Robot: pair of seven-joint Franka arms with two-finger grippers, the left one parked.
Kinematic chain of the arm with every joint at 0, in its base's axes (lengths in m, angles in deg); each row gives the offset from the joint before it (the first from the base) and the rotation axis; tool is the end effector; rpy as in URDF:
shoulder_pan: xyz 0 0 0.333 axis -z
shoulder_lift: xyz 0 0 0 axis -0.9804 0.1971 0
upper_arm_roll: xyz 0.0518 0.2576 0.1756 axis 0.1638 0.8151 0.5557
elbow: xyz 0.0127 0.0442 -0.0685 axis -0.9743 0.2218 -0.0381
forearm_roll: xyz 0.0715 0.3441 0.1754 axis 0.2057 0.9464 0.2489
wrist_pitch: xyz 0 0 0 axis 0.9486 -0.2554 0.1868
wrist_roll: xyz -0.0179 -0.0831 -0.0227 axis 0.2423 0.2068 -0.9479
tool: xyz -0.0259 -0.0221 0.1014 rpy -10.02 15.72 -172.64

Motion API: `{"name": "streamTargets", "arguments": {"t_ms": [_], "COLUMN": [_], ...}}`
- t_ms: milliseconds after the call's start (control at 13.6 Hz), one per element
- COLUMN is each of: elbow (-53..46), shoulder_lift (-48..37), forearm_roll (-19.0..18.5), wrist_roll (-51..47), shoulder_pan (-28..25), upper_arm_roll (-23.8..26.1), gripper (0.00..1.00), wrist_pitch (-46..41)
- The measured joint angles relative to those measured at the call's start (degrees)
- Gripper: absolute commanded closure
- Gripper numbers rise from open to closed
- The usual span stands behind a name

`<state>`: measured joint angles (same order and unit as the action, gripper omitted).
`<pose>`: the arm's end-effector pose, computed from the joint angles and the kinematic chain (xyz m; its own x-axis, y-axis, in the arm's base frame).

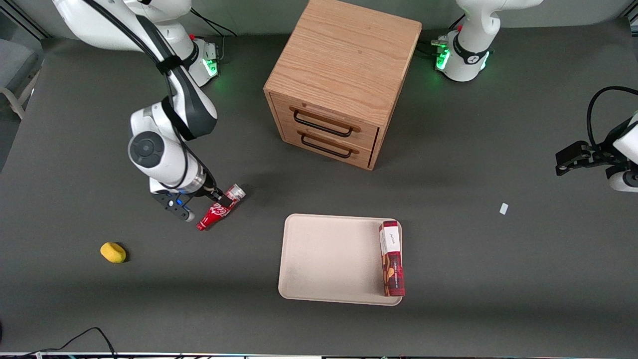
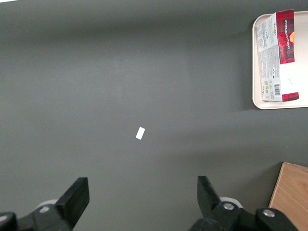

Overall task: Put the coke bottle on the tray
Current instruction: 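Close the right gripper around the bottle's body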

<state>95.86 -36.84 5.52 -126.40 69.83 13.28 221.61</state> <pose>0.5650 0.1949 0.2853 0.7921 -0.6094 -0.0353 -0.6091 -0.7929 0.0205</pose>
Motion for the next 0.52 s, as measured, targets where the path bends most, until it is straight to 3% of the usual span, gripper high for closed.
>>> {"name": "streamTargets", "arguments": {"t_ms": [516], "elbow": [1.68], "shoulder_lift": [8.80], "forearm_roll": [-7.11], "wrist_roll": [-9.73], "shoulder_pan": [0.48], "upper_arm_roll": [-0.72], "gripper": [0.00], "wrist_pitch": [8.93]}}
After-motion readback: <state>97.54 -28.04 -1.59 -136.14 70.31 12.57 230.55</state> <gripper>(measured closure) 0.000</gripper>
